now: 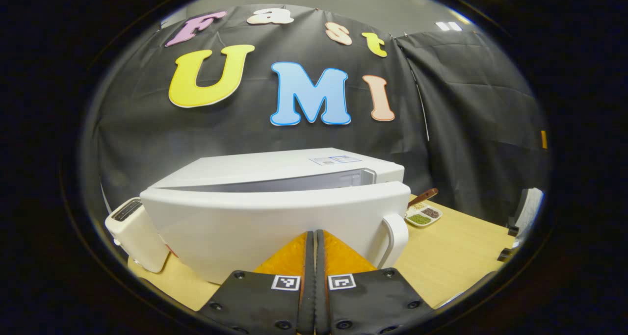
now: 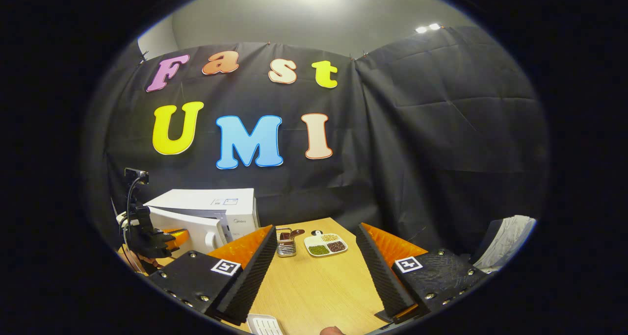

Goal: Open the microwave oven with the left hand, put the food in, and close the microwave oven.

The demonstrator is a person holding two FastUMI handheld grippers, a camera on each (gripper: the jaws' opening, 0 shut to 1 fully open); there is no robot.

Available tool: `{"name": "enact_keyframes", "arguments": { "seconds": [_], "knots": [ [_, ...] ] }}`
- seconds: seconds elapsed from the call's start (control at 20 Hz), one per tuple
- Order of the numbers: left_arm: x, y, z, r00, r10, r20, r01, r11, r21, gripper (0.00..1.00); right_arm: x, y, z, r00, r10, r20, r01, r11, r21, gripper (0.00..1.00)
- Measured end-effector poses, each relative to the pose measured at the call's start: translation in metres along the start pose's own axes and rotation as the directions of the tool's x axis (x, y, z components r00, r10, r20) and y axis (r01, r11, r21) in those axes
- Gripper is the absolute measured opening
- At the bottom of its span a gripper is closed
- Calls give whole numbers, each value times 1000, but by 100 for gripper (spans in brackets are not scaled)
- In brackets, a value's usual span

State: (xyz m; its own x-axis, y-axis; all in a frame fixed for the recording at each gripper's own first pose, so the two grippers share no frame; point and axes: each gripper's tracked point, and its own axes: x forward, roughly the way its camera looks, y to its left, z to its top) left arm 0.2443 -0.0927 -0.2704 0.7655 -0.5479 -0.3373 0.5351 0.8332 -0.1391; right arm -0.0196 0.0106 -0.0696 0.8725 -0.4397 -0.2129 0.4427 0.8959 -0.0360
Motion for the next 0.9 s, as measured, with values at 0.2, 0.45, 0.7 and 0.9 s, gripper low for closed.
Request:
{"name": "enact_keyframes", "arguments": {
  "seconds": [0.2,0.45,0.7,0.9],
  "knots": [
    [16,9,-6,999,33,-18,-33,999,-24,7,1,-3,4,1000,-3,4,3,1000,-12,98],
    [30,16,-5,998,59,-26,-60,997,-38,7,5,-11,3,1000,-15,-3,15,1000,-27,98],
    [39,16,-10,997,68,-44,-68,998,-12,7,13,-7,3,1000,3,-9,-3,1000,-21,98],
    [44,20,-8,992,120,-31,-121,993,-10,7,16,-4,5,1000,22,-7,-22,999,-39,98]
  ]
}}
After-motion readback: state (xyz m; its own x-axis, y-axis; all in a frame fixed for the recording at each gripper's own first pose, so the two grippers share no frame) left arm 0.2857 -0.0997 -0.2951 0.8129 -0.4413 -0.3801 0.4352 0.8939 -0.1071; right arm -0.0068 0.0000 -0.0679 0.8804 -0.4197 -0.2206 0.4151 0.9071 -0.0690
